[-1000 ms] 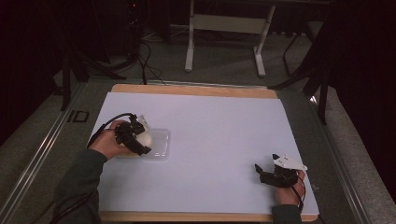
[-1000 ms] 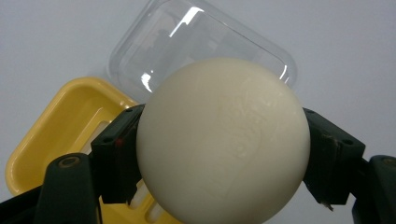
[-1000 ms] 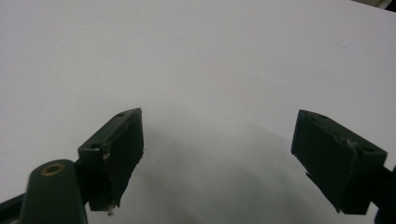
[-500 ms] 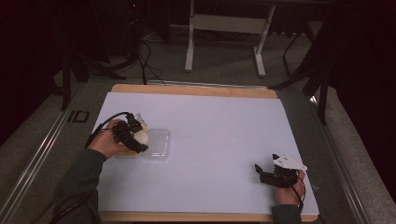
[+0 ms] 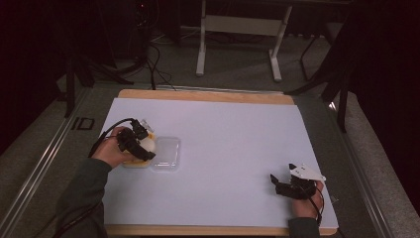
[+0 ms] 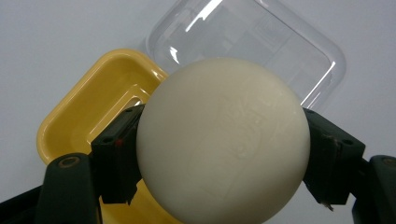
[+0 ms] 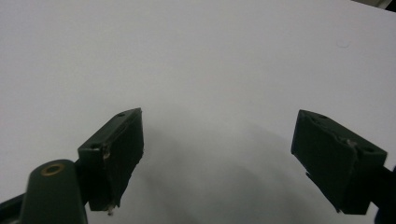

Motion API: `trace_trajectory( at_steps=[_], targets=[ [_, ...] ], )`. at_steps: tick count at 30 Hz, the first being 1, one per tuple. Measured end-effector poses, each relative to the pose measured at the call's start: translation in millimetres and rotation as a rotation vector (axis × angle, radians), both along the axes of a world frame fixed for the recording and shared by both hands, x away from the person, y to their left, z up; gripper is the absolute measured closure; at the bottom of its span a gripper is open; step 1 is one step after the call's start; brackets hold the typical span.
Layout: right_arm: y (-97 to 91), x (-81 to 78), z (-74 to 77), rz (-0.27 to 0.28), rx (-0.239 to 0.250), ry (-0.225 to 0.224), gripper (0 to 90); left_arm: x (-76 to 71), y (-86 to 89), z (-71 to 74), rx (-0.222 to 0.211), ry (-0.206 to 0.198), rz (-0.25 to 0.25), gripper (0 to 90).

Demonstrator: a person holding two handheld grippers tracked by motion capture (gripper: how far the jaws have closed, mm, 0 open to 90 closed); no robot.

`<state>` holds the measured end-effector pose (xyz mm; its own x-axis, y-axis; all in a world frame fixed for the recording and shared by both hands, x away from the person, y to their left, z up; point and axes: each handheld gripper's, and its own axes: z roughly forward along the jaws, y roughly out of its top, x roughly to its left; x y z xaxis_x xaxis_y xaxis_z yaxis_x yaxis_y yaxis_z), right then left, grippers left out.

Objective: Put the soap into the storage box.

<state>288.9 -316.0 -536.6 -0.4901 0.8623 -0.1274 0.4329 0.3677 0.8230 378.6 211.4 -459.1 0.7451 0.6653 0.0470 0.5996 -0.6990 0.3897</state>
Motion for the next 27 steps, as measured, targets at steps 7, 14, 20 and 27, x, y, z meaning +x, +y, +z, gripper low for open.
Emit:
trace_trajectory(
  at_steps=[7, 14, 20, 27],
  targets=[
    [-0.1, 0.0, 0.0, 0.0, 0.0, 0.0, 16.8, 2.9, 3.0, -2.2, 0.007, -0.006, 0.033, 25.2],
    [0.0, -0.2, 0.0, -0.001, 0.001, -0.002, 16.8, 3.0, 3.8, -0.1, 0.018, -0.018, 0.04, 25.2],
    [0.0, -0.3, 0.0, -0.001, 0.001, -0.002, 16.8, 3.0, 6.3, 1.2, 0.024, -0.017, 0.054, 25.2],
    [0.0, -0.3, 0.0, -0.002, 0.001, -0.002, 16.8, 5.1, 8.9, -0.3, 0.033, -0.011, 0.077, 25.2]
  ],
)
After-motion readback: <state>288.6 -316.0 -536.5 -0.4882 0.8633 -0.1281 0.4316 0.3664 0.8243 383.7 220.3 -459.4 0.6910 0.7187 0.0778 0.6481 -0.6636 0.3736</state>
